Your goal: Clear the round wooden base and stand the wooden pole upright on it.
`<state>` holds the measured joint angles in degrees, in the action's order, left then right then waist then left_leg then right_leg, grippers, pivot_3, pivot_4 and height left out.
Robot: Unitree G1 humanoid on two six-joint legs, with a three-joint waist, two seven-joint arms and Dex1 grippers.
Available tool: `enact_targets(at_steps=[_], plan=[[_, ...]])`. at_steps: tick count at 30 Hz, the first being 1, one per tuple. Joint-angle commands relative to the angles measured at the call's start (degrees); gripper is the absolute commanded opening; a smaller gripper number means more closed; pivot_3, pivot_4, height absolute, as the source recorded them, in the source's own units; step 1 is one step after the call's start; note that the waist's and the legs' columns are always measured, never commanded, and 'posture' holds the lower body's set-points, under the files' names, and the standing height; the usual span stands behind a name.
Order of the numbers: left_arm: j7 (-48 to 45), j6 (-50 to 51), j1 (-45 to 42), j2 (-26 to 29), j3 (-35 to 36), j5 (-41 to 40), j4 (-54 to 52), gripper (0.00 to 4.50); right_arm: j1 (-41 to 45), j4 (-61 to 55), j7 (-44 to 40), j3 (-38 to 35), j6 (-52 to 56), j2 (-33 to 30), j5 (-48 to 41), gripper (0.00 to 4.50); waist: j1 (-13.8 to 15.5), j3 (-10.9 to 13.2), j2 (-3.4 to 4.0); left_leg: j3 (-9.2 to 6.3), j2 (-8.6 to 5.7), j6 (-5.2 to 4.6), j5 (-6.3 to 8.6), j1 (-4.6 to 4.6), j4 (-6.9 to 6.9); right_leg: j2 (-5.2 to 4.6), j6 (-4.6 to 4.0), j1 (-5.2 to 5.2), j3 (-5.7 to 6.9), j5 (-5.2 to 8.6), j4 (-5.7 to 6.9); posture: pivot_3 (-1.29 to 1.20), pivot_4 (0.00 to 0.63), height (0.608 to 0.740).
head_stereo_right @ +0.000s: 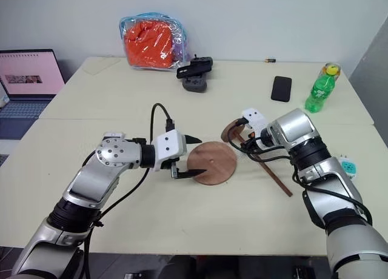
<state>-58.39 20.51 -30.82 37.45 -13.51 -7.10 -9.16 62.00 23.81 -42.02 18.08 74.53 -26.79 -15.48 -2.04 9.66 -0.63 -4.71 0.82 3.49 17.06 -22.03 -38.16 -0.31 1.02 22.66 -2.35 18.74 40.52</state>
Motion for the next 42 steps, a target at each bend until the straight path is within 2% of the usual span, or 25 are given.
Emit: enact_targets(at_steps=[1,4,7,10,13,16,19,23,28,34,42], plan=[[-1.0,2.7,1.7,2.8,7.1,-5.2,-2.7,4.5,2.2,-13.8,1.7,-8.0,0.7,-1.0,-2.8,0.27,-0.1,0.0,0.0,0.02,0.01,0.0,0.0,-0.13,-0.01,-0.04,0.0,0.24,-0.02,0.0,0.15,0.0,0.15,0.74],[-2.3,3.9,3.8,5.2,11.1,-8.1,-2.7,4.5,0.4,-25.9,3.8,-13.5,2.0,0.2,-5.4,0.27,-0.7,0.0,0.0,0.02,0.04,0.02,-0.02,-0.63,-0.17,-0.15,0.0,0.69,0.02,0.0,0.34,0.0,0.15,0.74],[-4.3,5.9,6.7,7.9,14.6,-11.7,-3.4,4.5,-4.8,-38.9,5.6,-22.8,-3.4,6.5,-11.2,0.27,-1.0,0.0,-0.03,-0.09,0.14,0.01,-0.02,-0.77,-0.23,-0.13,0.0,0.78,0.11,0.0,0.38,0.0,0.15,0.74],[-5.7,5.6,8.6,9.3,16.8,-14.2,-4.2,4.5,-10.1,-48.5,7.9,-25.1,-12.9,11.9,-13.0,0.27,-1.2,0.0,-0.01,-0.13,0.13,0.01,-0.01,-0.76,-0.23,-0.11,0.0,0.76,0.12,0.0,0.42,0.0,0.15,0.74],[-7.1,5.0,9.0,10.1,19.1,-16.4,-3.2,4.5,-16.0,-54.1,10.6,-22.8,-26.8,17.6,-10.8,0.27,-1.0,0.0,-0.02,-0.17,0.06,0.0,-0.02,-0.76,-0.38,-0.18,0.0,0.7,0.19,0.0,0.45,0.0,0.15,0.74],[-8.4,4.8,9.0,11.0,20.0,-17.5,-1.3,4.5,-21.9,-53.4,10.6,-17.4,-38.3,20.4,-6.8,0.27,-1.1,0.0,-0.02,-0.16,0.01,0.0,-0.02,-0.77,-0.53,-0.16,0.0,0.67,0.18,0.0,0.54,0.0,0.15,0.74],[-9.6,2.0,9.6,12.3,18.5,-15.6,-0.2,4.5,-26.2,-49.5,10.5,-15.0,-46.2,23.4,-6.1,0.27,-1.1,0.0,-0.03,-0.14,-0.01,0.0,-0.02,-0.69,-0.56,-0.15,0.0,0.6,0.18,0.0,0.55,0.0,0.15,0.74],[-10.7,-0.6,9.9,13.9,15.9,-12.5,0.4,4.5,-29.0,-42.9,9.8,-13.0,-57.5,25.5,-3.0,0.27,-1.2,0.0,-0.03,-0.1,0.0,0.01,-0.02,-0.67,-0.56,-0.05,0.0,0.61,0.15,0.0,0.57,0.0,0.15,0.74],[-10.7,-1.2,8.6,12.9,13.7,-11.8,0.0,4.5,-31.1,-34.1,11.2,-11.2,-69.5,27.8,1.0,0.27,-1.2,0.0,-0.02,-0.08,0.01,0.01,-0.02,-0.66,-0.56,0.05,0.0,0.61,0.13,0.0,0.57,0.0,0.15,0.74],[-10.8,-1.4,6.5,11.3,12.4,-12.0,1.3,4.5,-31.8,-29.0,10.6,-8.8,-77.6,28.3,3.5,0.27,-1.2,0.0,-0.03,-0.05,0.01,0.01,-0.02,-0.66,-0.57,0.06,0.0,0.61,0.1,0.0,0.57,0.0,0.15,0.74],[-11.6,-2.4,6.9,11.2,11.8,-11.9,1.8,4.5,-33.5,-27.2,11.1,-6.7,-81.4,28.5,4.2,0.27,-1.2,0.0,-0.03,-0.08,0.06,0.01,-0.03,-0.65,-0.57,0.06,0.0,0.61,0.11,0.0,0.58,0.0,0.15,0.74]])
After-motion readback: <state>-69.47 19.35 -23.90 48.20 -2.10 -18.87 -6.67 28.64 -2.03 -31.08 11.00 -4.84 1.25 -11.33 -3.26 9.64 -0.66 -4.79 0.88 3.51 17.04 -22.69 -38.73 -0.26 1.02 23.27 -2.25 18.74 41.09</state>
